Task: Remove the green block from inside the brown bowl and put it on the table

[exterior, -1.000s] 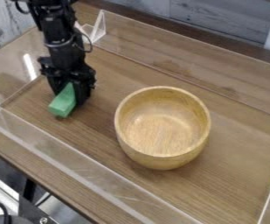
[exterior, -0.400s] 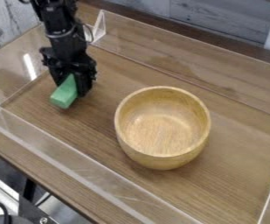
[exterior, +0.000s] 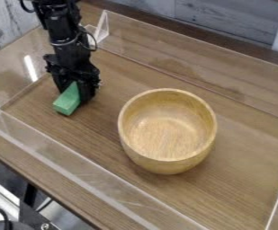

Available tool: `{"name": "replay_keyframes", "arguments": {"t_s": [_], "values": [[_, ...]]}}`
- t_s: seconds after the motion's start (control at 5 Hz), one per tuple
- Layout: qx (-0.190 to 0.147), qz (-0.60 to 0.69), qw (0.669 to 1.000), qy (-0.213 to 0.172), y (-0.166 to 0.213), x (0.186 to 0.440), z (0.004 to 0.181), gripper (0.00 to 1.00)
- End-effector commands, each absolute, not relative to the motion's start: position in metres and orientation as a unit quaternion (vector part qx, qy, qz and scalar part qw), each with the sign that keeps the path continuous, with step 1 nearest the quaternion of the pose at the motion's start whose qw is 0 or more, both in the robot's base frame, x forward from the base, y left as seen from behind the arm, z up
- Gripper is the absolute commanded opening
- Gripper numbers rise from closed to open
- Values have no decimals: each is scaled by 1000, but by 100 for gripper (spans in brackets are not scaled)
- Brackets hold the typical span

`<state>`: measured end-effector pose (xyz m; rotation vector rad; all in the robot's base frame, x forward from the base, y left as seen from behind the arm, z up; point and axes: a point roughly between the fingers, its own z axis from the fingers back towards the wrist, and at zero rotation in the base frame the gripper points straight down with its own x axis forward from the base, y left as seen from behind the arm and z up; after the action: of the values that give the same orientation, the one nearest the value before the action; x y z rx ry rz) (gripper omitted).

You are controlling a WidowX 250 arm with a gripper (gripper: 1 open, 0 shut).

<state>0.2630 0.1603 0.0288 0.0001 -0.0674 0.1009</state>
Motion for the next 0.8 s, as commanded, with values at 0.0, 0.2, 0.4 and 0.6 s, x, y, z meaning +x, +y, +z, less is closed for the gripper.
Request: {"name": "replay_keyframes", "arguments": {"t_s": [0.0,0.2,0.4,0.6], "values": [[8,51,997,-57,166,271,47,0],[3,50,997,-58,164,271,52,0],[-2,49,997,-59,163,271,56,0],[-7,49,997,-59,163,271,58,0]]}}
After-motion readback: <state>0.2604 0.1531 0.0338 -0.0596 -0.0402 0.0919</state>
